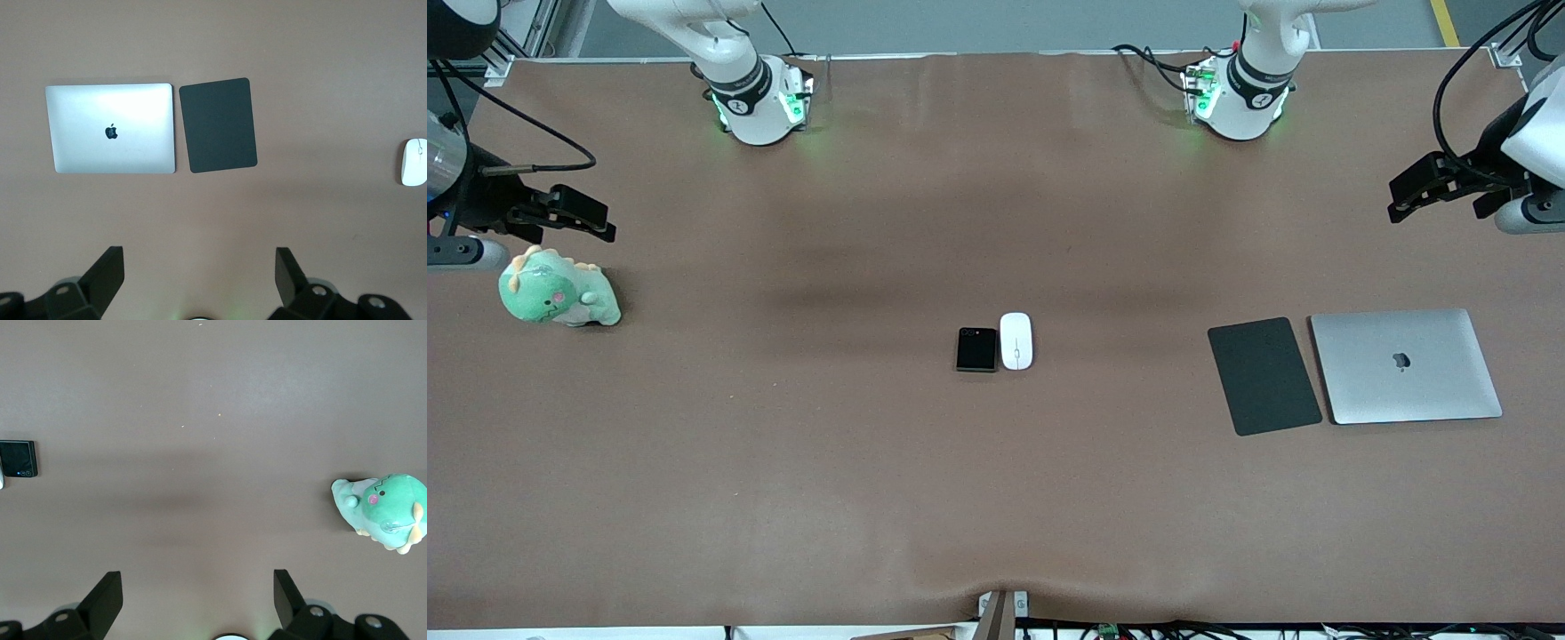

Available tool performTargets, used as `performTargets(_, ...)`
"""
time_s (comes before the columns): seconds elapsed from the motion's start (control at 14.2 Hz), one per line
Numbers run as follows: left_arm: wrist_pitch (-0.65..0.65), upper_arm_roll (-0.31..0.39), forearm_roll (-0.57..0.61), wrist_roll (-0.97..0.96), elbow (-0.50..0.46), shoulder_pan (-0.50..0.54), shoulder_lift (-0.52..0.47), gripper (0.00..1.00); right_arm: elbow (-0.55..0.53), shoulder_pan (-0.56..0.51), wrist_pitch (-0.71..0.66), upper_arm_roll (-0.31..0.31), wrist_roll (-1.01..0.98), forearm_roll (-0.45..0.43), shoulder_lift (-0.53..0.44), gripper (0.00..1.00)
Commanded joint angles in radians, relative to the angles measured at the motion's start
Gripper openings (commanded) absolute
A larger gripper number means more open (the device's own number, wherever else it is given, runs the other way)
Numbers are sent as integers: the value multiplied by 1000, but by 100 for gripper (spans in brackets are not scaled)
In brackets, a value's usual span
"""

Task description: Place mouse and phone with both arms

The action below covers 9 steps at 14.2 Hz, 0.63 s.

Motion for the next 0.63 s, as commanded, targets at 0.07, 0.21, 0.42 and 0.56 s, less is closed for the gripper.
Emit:
performTargets(0.07,-21,-4,-17,3,17,11,0,100,-3,-12,4,11,-3,-12,-2,100)
performTargets(0.21,-21,-4,-17,0,17,11,1,100,-3,-12,4,11,-3,-12,-2,100)
performTargets(0.42,-21,-5,-8,-2,16,5,3,100,-3,-12,4,11,-3,-12,-2,100)
performTargets(0.56,-21,-5,-10,-3,17,2,4,100,-3,-12,4,13,-3,-12,-2,100)
